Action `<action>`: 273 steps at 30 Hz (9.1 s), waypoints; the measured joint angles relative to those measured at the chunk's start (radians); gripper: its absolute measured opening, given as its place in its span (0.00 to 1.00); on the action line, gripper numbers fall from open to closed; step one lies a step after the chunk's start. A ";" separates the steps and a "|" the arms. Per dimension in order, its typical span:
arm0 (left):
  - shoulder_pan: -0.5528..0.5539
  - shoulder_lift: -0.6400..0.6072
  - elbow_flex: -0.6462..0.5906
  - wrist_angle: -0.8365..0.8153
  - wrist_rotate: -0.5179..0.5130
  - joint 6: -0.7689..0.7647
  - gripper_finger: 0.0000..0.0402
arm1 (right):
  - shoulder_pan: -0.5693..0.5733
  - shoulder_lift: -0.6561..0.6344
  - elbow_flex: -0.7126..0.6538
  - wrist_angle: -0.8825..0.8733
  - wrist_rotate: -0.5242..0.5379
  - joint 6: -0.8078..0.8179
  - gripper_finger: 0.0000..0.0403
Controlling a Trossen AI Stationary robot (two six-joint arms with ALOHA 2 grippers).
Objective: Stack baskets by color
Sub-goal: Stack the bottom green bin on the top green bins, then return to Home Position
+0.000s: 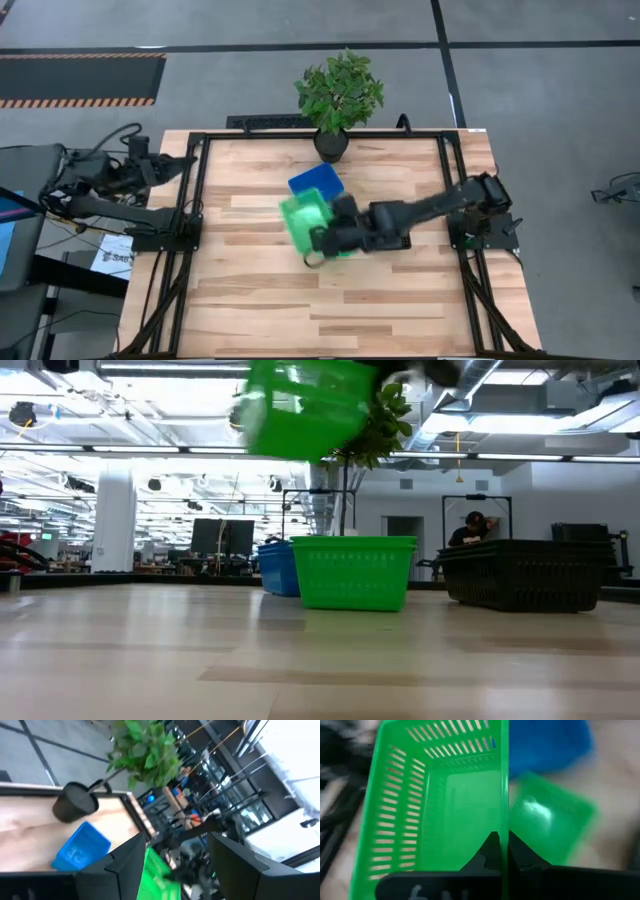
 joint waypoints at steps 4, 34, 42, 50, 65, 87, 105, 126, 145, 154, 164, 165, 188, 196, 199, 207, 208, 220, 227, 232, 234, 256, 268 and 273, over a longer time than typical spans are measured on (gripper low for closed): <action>0.000 0.000 0.014 0.009 -0.030 -0.001 0.51 | 0.081 0.029 -0.051 -0.124 0.080 0.388 0.01; 0.000 0.000 0.011 0.002 -0.063 0.005 0.51 | 0.051 0.145 -0.111 -0.182 0.012 0.633 0.06; 0.000 0.000 0.011 0.002 -0.063 0.005 0.51 | 0.030 0.144 -0.165 -0.138 -0.012 0.632 0.10; 0.000 0.000 0.011 0.002 -0.078 -0.003 0.51 | 0.026 0.145 -0.217 -0.089 -0.051 0.632 0.14; 0.000 0.001 0.011 -0.095 -0.090 0.005 0.51 | 0.042 -0.013 -0.186 -0.113 0.053 0.362 0.59; 0.000 -0.004 0.012 -0.108 -0.099 0.323 0.51 | 0.065 -0.785 -0.187 0.011 0.048 -0.953 0.62; 0.000 -0.308 -0.392 0.323 0.135 0.634 0.51 | 0.094 -1.702 -1.484 1.363 -0.084 -1.279 0.62; -0.002 -0.279 -0.973 0.897 0.237 0.477 0.51 | 0.076 -1.854 -1.757 1.255 -0.162 -1.220 0.62; -0.006 -0.272 -0.975 0.814 0.230 0.512 0.51 | 0.003 -1.851 -1.758 1.080 -0.160 -1.180 0.62; -0.037 -0.272 -0.975 0.807 0.262 0.687 0.51 | -0.002 -1.851 -1.759 1.076 -0.160 -1.185 0.62; -0.076 -0.272 -0.976 0.809 0.303 0.724 0.51 | -0.002 -1.851 -1.759 1.075 -0.160 -1.181 0.62; -0.076 -0.272 -0.976 0.807 0.302 0.724 0.51 | -0.002 -1.851 -1.759 1.075 -0.160 -1.181 0.62; -0.075 -0.272 -0.976 0.800 0.300 0.626 0.51 | -0.002 -1.850 -1.760 1.075 -0.161 -1.181 0.62; -0.075 -0.272 -0.976 0.800 0.300 0.625 0.51 | -0.002 -1.850 -1.760 1.075 -0.161 -1.181 0.62; -0.075 -0.272 -0.976 0.800 0.301 0.625 0.51 | -0.002 -1.851 -1.760 1.075 -0.161 -1.181 0.62; -0.075 -0.272 -0.977 0.800 0.301 0.625 0.51 | -0.002 -1.850 -1.760 1.075 -0.161 -1.181 0.62; -0.075 -0.272 -0.977 0.800 0.301 0.625 0.51 | -0.002 -1.851 -1.760 1.075 -0.161 -1.181 0.62; -0.074 -0.316 -0.977 0.801 0.300 0.625 0.51 | -0.002 -1.850 -1.760 1.076 -0.161 -1.181 0.62; -0.074 -0.311 -0.977 0.800 0.300 0.625 0.51 | -0.002 -1.850 -1.760 1.077 -0.161 -1.181 0.62; -0.074 -0.311 -0.977 0.801 0.300 0.626 0.51 | -0.002 -1.850 -1.760 1.078 -0.161 -1.181 0.62; -0.074 -0.311 -0.977 0.801 0.300 0.625 0.51 | -0.002 -1.850 -1.760 1.078 -0.161 -1.181 0.62; -0.074 -0.311 -0.977 0.801 0.300 0.626 0.51 | -0.002 -1.850 -1.760 1.079 -0.161 -1.181 0.62; -0.074 -0.311 -0.977 0.801 0.300 0.626 0.51 | -0.002 -1.850 -1.760 1.079 -0.161 -1.181 0.62; -0.074 -0.311 -0.977 0.801 0.300 0.626 0.51 | -0.002 -1.850 -1.760 1.079 -0.161 -1.181 0.62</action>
